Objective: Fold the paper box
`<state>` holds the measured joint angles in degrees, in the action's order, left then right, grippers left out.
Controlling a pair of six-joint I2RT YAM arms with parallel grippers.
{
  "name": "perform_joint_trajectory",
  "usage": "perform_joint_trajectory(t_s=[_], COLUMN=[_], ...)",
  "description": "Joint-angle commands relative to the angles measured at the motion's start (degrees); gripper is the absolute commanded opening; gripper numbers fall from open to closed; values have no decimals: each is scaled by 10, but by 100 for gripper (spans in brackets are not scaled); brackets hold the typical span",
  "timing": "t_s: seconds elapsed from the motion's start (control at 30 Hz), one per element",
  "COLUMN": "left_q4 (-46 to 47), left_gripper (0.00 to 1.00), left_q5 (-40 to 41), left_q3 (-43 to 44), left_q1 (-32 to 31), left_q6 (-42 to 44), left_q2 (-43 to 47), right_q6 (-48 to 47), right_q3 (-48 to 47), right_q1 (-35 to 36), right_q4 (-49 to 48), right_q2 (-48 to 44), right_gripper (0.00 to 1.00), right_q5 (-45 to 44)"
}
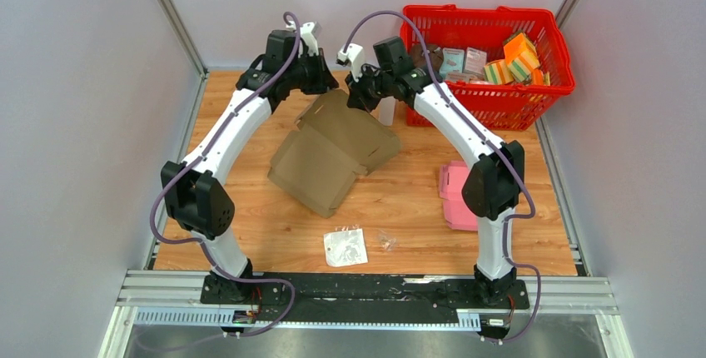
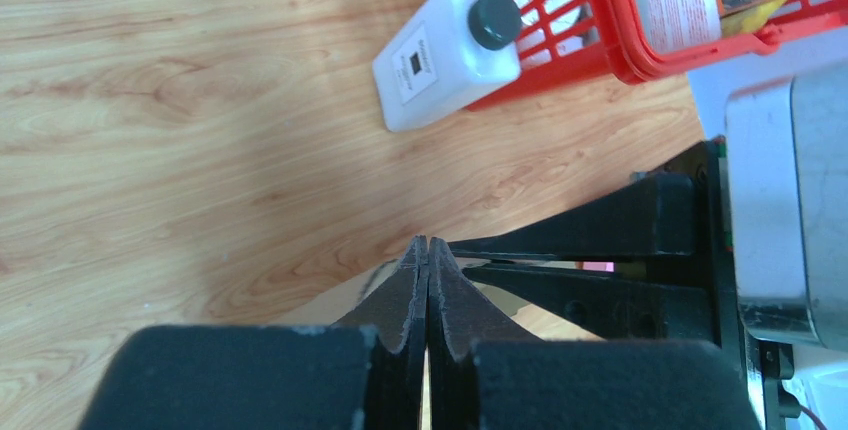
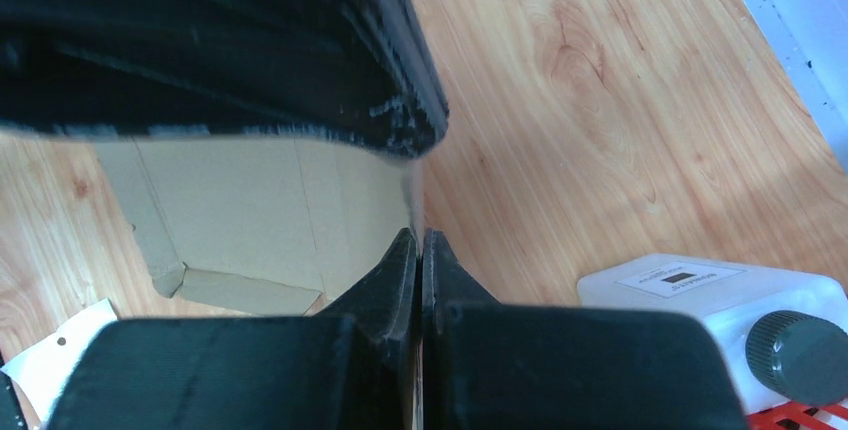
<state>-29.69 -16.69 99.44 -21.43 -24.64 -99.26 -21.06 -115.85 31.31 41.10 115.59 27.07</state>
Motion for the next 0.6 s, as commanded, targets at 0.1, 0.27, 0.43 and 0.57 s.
perform_joint_trajectory(t_s=[0.1,0.27,0.43,0.57], left_q4=[18,54,96,82], left_gripper=[0,0,21,14], left_q5=[23,-9,-21,4], left_q3=[-43,-79,-127,-141], left_q1=[-22,-22,-19,-16], left_q6=[-18,-31,-23,-24], left_q2=[29,41,100,131], right_q6=[56,106,140,170], right_q3=[-9,0,13,28], right_q1=[1,1,-10,-20], right_q4=[-40,-63,-72,-78], right_q2=[-46,-54,-59,-68], right_gripper=[0,0,0,0], right_q5=[13,27,35,57])
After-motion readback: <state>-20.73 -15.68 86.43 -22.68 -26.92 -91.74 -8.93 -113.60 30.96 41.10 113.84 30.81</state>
